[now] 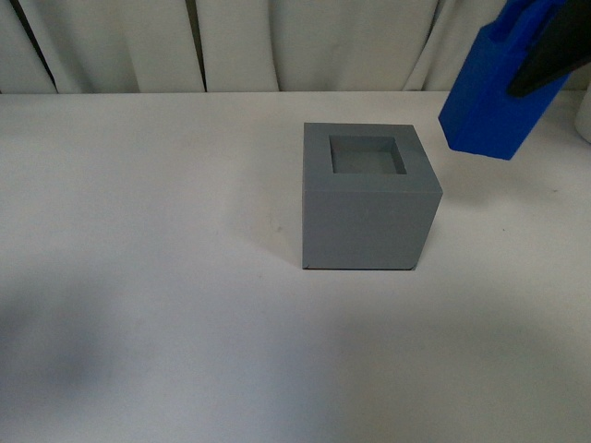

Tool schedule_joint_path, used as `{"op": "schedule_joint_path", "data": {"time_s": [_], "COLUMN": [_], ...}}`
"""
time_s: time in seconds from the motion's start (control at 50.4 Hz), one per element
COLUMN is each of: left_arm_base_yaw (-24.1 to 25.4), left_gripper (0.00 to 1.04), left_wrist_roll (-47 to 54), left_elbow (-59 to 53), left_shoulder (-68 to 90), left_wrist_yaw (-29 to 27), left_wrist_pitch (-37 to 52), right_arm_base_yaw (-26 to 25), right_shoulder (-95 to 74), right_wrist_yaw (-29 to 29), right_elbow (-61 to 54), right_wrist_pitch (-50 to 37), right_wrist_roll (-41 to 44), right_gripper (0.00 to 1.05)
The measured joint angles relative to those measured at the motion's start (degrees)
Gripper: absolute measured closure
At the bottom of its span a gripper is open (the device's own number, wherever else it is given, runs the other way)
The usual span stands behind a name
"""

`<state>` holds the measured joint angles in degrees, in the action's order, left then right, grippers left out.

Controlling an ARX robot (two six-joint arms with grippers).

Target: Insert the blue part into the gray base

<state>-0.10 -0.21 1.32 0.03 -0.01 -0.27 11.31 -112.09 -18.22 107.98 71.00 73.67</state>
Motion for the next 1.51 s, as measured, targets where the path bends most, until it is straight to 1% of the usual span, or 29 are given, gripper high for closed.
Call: {"op": "schedule_joint_path", "data": {"time_s": [0.218,0.417,0.575,0.992,1.507], "left_arm_base_yaw": [0.00,0.00,0.00,0.00,0.00], "left_gripper": [0.06,0.06,0.06,0.06,0.06], "left_wrist_roll": [0.00,-0.02,0.00,-0.02,0.00], "left_elbow": [0.00,0.00,0.00,0.00,0.00], "left_shoulder": [0.00,0.00,0.00,0.00,0.00], "left_wrist_yaw": [0.00,0.00,0.00,0.00,0.00], "left_wrist_pitch": [0.00,0.00,0.00,0.00,0.00], "right_arm_base_yaw": [3.04,6.91,8.52,10.91,11.23], "right_shoulder": [0.00,-0.57,-1.25,-2.75,-3.10], "right_wrist_yaw": [-0.13,0.39,1.11,2.86,3.63], "right_elbow": [2.29,3.32,3.32,3.37,1.92], "right_wrist_pitch": [0.55,0.28,-0.37,-1.53,-3.34], "right_wrist_roll": [-1.49,-3.69,-4.76,-6.19,-6.54], "right_gripper": [0.58,0.58,0.58,0.58,0.58]}}
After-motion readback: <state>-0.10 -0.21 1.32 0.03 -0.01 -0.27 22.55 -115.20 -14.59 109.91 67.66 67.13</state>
